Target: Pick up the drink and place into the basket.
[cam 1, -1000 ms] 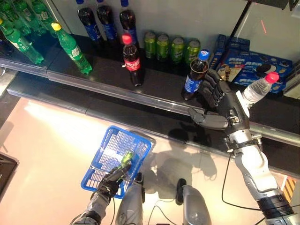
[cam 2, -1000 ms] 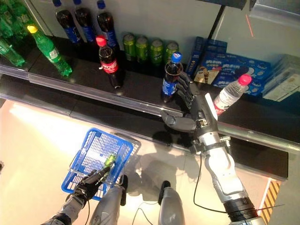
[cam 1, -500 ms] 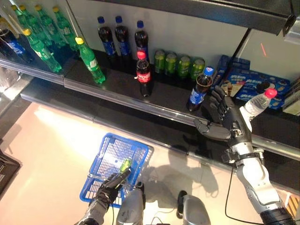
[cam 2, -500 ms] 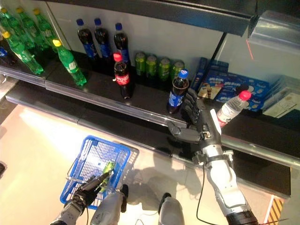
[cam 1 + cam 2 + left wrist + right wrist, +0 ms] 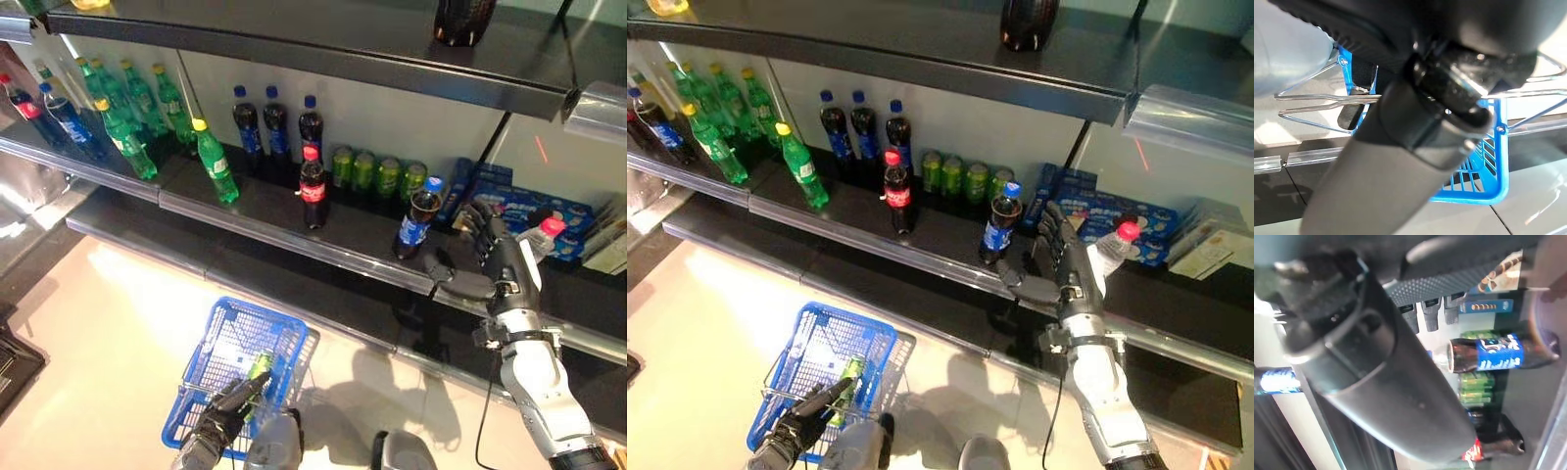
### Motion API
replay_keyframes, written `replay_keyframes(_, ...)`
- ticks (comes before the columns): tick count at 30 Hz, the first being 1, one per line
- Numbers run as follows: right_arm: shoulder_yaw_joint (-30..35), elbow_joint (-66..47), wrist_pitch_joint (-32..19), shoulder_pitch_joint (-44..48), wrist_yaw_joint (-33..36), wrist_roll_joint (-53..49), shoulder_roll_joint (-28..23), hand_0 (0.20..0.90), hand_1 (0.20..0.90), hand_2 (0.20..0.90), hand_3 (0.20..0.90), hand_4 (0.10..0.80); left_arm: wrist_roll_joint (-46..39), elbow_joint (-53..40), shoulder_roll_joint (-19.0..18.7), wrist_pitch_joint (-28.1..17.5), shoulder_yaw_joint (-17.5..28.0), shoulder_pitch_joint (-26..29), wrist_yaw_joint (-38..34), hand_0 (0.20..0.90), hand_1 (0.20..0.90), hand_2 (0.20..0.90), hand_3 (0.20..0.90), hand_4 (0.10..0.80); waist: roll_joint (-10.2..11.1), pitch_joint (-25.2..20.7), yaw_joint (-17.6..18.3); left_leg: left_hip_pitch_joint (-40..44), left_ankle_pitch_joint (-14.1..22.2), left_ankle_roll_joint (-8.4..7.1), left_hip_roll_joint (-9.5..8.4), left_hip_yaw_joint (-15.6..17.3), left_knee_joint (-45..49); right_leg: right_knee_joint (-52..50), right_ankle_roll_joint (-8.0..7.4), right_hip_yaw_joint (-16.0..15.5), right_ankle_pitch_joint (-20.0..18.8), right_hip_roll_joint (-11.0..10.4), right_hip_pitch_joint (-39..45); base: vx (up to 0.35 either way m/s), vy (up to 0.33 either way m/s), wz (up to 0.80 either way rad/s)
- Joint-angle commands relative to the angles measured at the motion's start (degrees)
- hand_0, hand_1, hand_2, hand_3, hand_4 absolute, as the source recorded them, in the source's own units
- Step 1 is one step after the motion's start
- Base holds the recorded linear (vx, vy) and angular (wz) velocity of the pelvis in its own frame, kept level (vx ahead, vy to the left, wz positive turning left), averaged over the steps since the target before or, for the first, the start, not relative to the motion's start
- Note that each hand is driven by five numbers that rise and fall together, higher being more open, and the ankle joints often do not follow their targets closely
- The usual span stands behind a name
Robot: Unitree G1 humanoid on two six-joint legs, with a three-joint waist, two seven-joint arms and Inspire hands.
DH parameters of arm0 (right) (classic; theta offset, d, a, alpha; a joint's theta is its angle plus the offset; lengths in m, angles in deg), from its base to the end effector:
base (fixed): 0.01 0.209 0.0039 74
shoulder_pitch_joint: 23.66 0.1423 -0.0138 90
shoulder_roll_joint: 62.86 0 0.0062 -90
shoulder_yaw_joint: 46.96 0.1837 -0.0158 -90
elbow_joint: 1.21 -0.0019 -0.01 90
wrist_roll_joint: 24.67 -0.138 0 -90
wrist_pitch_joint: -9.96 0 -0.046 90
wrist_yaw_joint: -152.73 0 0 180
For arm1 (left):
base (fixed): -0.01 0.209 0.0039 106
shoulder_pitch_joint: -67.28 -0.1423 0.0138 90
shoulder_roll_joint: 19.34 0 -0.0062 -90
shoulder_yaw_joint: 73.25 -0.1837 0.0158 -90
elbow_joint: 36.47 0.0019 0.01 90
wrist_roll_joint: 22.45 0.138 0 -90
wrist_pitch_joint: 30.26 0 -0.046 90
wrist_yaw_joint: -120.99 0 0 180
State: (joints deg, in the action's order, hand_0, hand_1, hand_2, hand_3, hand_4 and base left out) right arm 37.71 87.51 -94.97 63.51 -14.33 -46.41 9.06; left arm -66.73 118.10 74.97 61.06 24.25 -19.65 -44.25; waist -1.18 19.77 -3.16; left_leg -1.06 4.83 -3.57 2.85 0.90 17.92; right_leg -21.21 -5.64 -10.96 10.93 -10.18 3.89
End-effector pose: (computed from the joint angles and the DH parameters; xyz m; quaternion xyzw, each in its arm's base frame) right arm 0.1925 -0.2384 0.0745 -0.0881 -0.1037 -0.0563 0.9891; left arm 0.1078 0.2291 -0.1036 -0.3314 0.3960 0.1765 0.8380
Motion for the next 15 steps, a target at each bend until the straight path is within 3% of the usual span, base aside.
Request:
replay_keyframes(1,5.8,-2.6,-4.0,4.0,2.6,-1.1,-0.5,0.9,0.9,0.9,0.9,0.8,11.2,0.4,-5.6,1.8,-6.8,-14.9,0.9,0.3,0.3,0.3,0.2,0.1,0.8,-3.2,-2.0,-2.7,-5.4,-1.2,0.33,-0.6,-0.1,5.9,-2.28,0.8,-8.9,-0.5,0.1,0.036,0.002,0.04)
replay_keyframes(5,4.7,-3.9,-5.3,4.2,0.5,-0.4,-0.8,0.9,0.9,0.9,0.9,0.8,11.2,-1.3,-6.0,2.5,-6.8,-15.0,0.4,0.3,0.3,0.3,0.2,0.1,0.9,-3.7,-1.8,-1.6,-5.5,-1.04,0.2,-0.6,-1.7,6.3,-2.78,0.8,-9.1,-0.4,-0.1,-0.036,-0.001,0.0)
replay_keyframes(10,2.1,-5.6,-5.6,4.0,-2.7,2.4,-1.4,0.9,0.9,0.9,0.9,0.8,8.8,-4.6,-6.0,3.2,-7.5,-13.7,-0.3,0.3,0.3,0.3,0.2,0.1,1.6,-5.5,-0.9,0.5,-6.5,-0.6,-0.24,0.4,-7.4,10.3,-4.19,1.8,-11.1,-0.1,-1.0,-0.214,0.013,-0.04)
replay_keyframes(15,1.6,-6.1,-5.5,3.3,-7.2,1.8,-2.5,0.9,0.9,0.9,0.9,0.8,5.3,-5.0,-6.1,2.7,-9.4,-9.1,-1.9,0.3,0.3,0.3,0.2,0.1,2.5,-8.9,1.2,2.3,-9.0,-0.56,0.24,2.4,-16.5,16.7,-4.97,2.2,-14.0,0.6,-1.9,-0.197,0.002,-0.09)
